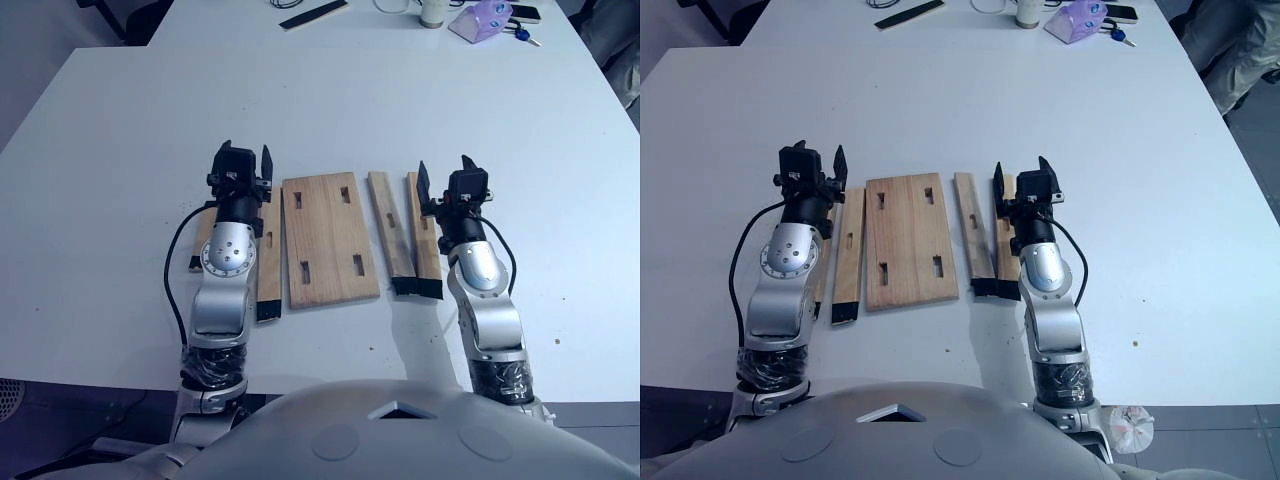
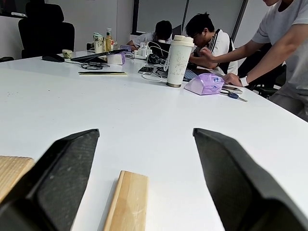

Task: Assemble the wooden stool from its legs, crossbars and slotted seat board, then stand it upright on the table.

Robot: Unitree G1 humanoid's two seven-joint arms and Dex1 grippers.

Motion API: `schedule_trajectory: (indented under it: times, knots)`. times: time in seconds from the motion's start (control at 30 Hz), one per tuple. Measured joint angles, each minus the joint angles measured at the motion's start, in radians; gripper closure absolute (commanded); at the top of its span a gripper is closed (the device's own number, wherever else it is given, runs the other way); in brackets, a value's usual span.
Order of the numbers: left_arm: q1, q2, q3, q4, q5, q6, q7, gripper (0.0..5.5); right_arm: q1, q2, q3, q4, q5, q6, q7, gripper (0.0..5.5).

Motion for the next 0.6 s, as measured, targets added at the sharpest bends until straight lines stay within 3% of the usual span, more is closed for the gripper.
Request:
schedule_trajectory:
  times: [0.6]
  knots:
    - [-0.002,-0.015,-0.001,-0.02,-0.015,0.049,-0.02,2.6,0.01,0.028,-0.035,-0.036,0.071,0.09,0.003,1.89]
